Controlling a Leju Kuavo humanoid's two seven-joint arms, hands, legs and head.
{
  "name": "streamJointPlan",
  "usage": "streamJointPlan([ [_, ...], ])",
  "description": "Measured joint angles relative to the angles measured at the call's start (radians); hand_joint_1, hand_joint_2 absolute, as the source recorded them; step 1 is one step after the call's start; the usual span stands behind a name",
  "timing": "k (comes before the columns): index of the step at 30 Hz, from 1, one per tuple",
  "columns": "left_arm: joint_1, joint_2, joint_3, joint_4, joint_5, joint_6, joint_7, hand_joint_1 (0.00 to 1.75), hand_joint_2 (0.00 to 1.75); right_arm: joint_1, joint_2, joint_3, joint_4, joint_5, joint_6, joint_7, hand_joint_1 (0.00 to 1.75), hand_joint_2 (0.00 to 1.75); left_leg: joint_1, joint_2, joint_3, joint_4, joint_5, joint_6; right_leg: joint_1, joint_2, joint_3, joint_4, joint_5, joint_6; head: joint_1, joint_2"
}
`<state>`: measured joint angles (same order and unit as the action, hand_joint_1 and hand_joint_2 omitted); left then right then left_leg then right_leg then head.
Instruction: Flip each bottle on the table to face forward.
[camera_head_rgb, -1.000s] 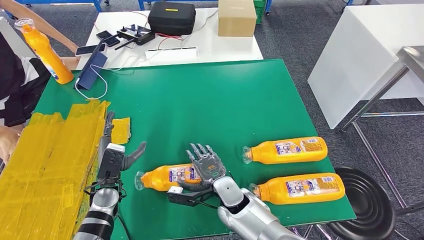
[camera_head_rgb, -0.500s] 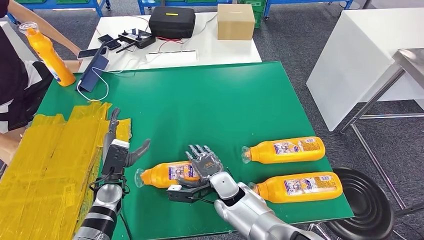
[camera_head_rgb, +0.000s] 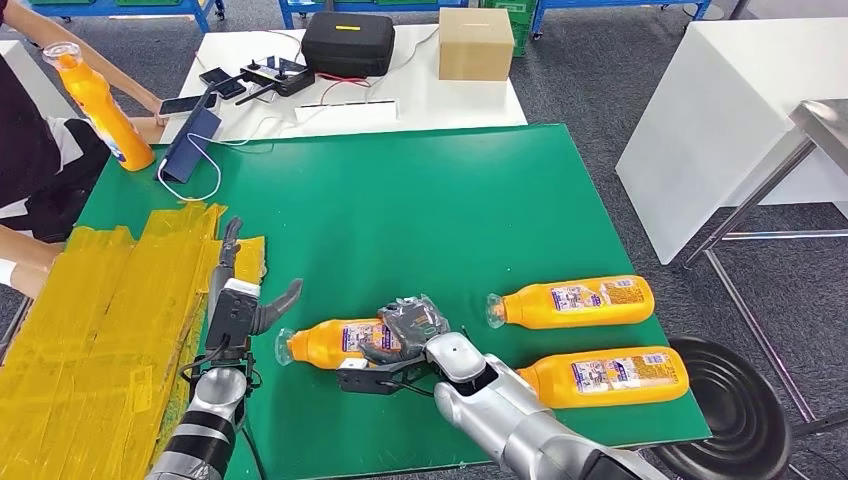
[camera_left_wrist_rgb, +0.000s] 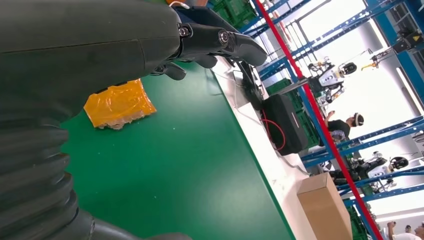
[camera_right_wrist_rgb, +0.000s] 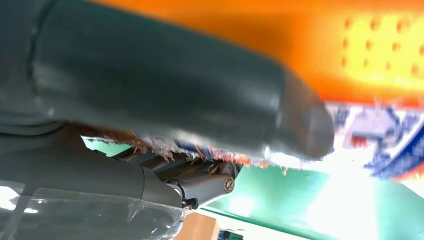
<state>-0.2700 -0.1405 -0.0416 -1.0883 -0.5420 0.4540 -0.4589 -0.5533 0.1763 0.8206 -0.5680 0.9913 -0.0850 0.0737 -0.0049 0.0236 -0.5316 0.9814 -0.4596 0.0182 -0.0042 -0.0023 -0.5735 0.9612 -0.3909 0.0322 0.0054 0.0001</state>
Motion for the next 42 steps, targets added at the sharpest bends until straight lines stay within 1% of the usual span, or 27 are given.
streamJointPlan([
  [4,0.005,0.002,0.000,-0.004,0.002,-0.013,0.000,0.00,1.75,0.019,-0.017,-0.031,-0.051,-0.024,-0.071,0.004,1.75,1.75,0.000,-0.001,-0.003,0.000,0.000,0.000,0.000,-0.001,-0.002,0.000,0.000,0.000,0.000,0.000],
  [7,0.013,0.002,0.000,-0.019,0.007,-0.032,0.002,0.00,1.75,0.046,-0.028,-0.060,-0.106,-0.023,-0.128,0.022,1.75,1.75,-0.001,-0.003,-0.005,0.000,0.000,0.000,-0.001,-0.001,-0.003,0.000,0.000,0.000,0.000,0.000],
  [11,0.024,0.002,-0.001,-0.040,0.015,-0.056,0.004,0.00,1.75,0.080,-0.037,-0.091,-0.173,-0.012,-0.180,0.035,1.75,1.75,-0.001,-0.003,-0.008,0.000,0.000,0.000,0.000,-0.002,-0.007,0.000,0.000,0.000,0.000,0.000],
  [14,0.036,0.002,-0.003,-0.064,0.051,-0.126,0.003,0.00,1.75,0.124,-0.038,-0.136,-0.248,0.001,-0.301,0.021,1.75,1.75,0.000,-0.004,-0.010,0.000,0.000,0.000,0.000,-0.002,-0.009,0.000,0.000,0.000,0.000,0.000],
  [17,0.052,0.002,-0.014,-0.099,0.082,-0.204,0.002,0.00,1.75,0.184,-0.036,-0.203,-0.368,0.023,-0.422,-0.007,1.75,1.75,0.000,-0.004,-0.014,0.000,0.000,0.000,0.000,-0.002,-0.012,0.000,0.000,0.000,0.000,0.000],
  [20,0.062,0.001,-0.030,-0.130,0.088,-0.236,0.009,0.00,1.75,0.240,-0.033,-0.270,-0.474,0.071,-0.478,-0.022,1.73,1.75,0.000,-0.005,-0.016,0.000,0.000,0.000,0.000,-0.002,-0.014,0.000,0.000,0.000,0.000,0.000],
  [21,0.064,0.001,-0.036,-0.139,0.087,-0.240,0.014,0.00,1.75,0.257,-0.031,-0.290,-0.498,0.089,-0.488,-0.025,1.53,1.75,0.000,-0.005,-0.016,0.000,0.000,0.000,0.000,-0.002,-0.014,0.000,0.000,0.000,0.000,0.000],
  [24,0.067,0.000,-0.050,-0.158,0.082,-0.247,0.024,0.00,1.75,0.292,-0.019,-0.337,-0.539,0.123,-0.497,-0.029,0.24,1.75,0.000,-0.004,-0.017,0.000,0.000,0.000,0.000,-0.002,-0.015,0.000,0.000,0.000,0.000,0.000],
  [25,0.067,0.000,-0.053,-0.162,0.081,-0.248,0.028,0.00,1.75,0.298,-0.016,-0.347,-0.543,0.129,-0.495,-0.031,0.00,1.75,0.000,-0.004,-0.017,0.000,0.000,0.000,0.000,-0.002,-0.015,0.000,0.000,0.000,0.000,0.000],
  [33,0.072,-0.001,-0.064,-0.167,0.067,-0.237,0.039,0.00,1.75,0.323,0.007,-0.363,-0.572,0.176,-0.482,-0.058,0.00,1.75,0.000,-0.004,-0.018,0.000,0.000,0.000,0.000,-0.002,-0.016,0.000,0.000,0.000,0.000,0.000],
  [35,0.075,-0.001,-0.064,-0.169,0.064,-0.234,0.039,0.00,1.75,0.328,0.006,-0.356,-0.588,0.173,-0.435,-0.068,0.00,0.87,0.000,-0.004,-0.018,0.000,0.000,0.000,0.000,-0.002,-0.016,0.000,0.000,0.000,0.000,0.000],
  [37,0.080,-0.001,-0.063,-0.172,0.063,-0.232,0.039,0.00,1.75,0.334,0.004,-0.338,-0.609,0.156,-0.368,-0.077,0.00,0.00,0.000,-0.004,-0.018,0.000,0.000,0.000,0.000,-0.002,-0.016,0.000,0.000,0.000,0.000,0.000],
  [42,0.089,-0.001,-0.061,-0.179,0.062,-0.231,0.034,0.00,1.75,0.340,-0.012,-0.278,-0.648,0.088,-0.246,-0.109,0.00,0.00,0.000,-0.005,-0.019,0.000,0.000,0.000,0.000,-0.003,-0.017,0.000,0.000,0.000,0.000,0.000],
])
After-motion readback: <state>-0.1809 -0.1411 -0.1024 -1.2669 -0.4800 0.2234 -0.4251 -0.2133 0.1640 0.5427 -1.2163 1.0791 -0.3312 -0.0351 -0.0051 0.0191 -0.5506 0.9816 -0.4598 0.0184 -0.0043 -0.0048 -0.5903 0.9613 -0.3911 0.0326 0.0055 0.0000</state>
